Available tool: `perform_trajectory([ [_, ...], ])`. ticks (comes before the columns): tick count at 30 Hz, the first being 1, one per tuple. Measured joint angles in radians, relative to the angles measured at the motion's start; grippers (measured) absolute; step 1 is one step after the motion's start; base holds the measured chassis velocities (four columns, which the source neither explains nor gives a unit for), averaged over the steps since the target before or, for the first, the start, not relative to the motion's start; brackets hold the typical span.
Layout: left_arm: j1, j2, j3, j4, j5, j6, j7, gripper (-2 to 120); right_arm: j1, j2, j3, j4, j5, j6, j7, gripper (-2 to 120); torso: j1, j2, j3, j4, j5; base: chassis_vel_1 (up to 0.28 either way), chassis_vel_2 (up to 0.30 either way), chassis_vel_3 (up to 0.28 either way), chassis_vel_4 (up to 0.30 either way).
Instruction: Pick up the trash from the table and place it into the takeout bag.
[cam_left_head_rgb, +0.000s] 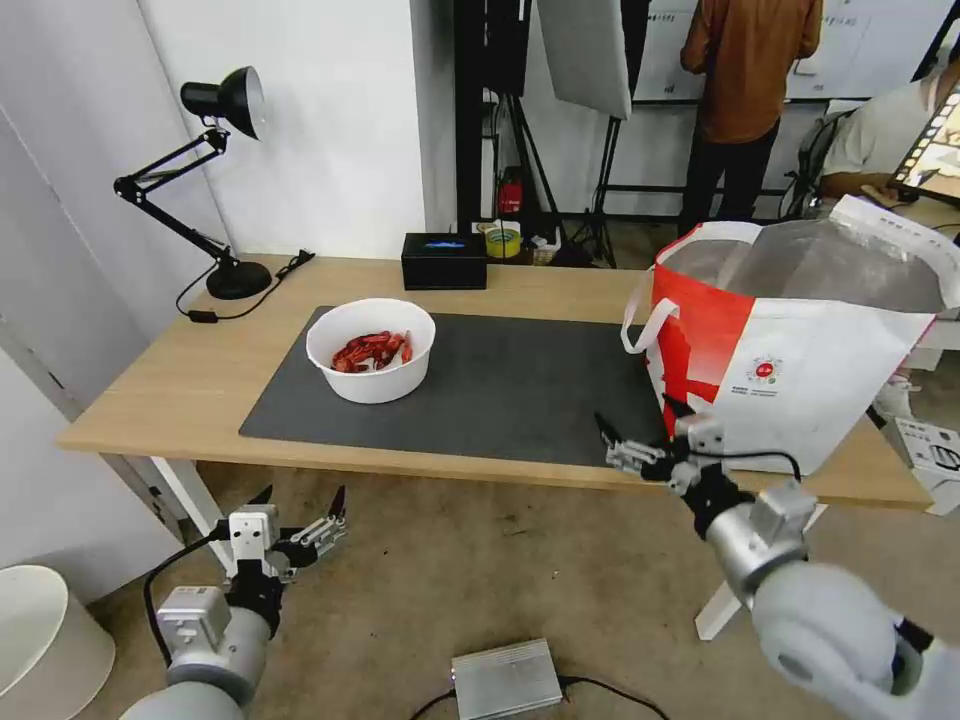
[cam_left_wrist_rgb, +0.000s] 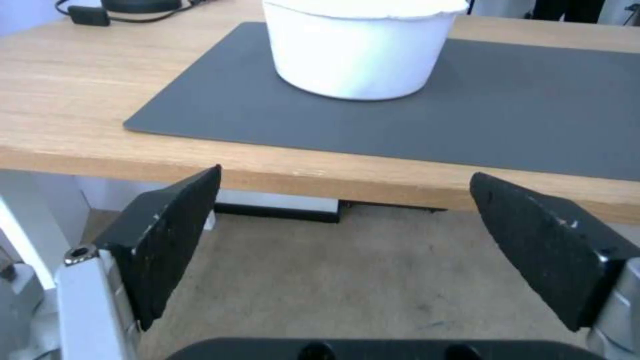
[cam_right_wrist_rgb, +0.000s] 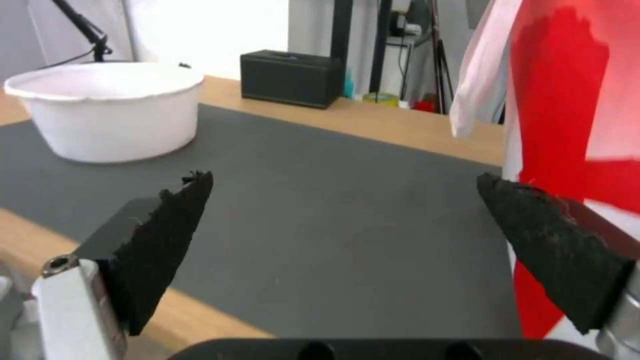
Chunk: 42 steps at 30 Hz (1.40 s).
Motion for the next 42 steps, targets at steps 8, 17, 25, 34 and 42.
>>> perform_trajectory([
  [8, -0.001, 0.001, -0.016, 0.000, -0.012, 0.000, -0.001, 100, -0.142, 0.048, 0.001, -0.014, -0.082, 0.072, 0.033, 100, 0.000, 0.000, 0.000, -0.0001, 0.0002, 0.000, 0.000, 0.000, 0.000],
  [17, -0.001, 0.004, -0.020, 0.000, -0.019, 0.000, -0.002, 100, -0.214, 0.065, 0.004, -0.042, -0.116, 0.090, 0.071, 100, 0.000, 0.000, 0.000, 0.0001, 0.0001, 0.000, 0.000, 0.000, 0.000],
  [25, 0.001, 0.006, -0.024, 0.003, -0.023, 0.000, -0.003, 100, -0.219, 0.068, -0.003, -0.050, -0.113, 0.086, 0.097, 100, 0.000, 0.000, 0.000, 0.0000, 0.0001, 0.000, 0.000, 0.000, 0.000],
  [34, 0.009, -0.001, -0.026, 0.000, -0.022, 0.000, -0.003, 100, -0.237, 0.076, -0.011, -0.041, -0.109, 0.073, 0.116, 100, 0.000, 0.000, 0.000, 0.0000, 0.0001, 0.000, 0.000, 0.000, 0.000],
  [42, 0.012, -0.002, -0.027, -0.002, -0.021, 0.001, -0.004, 100, -0.254, 0.089, -0.022, -0.040, -0.107, 0.067, 0.128, 100, 0.000, 0.000, 0.000, 0.0000, 0.0002, 0.000, 0.000, 0.000, 0.000],
])
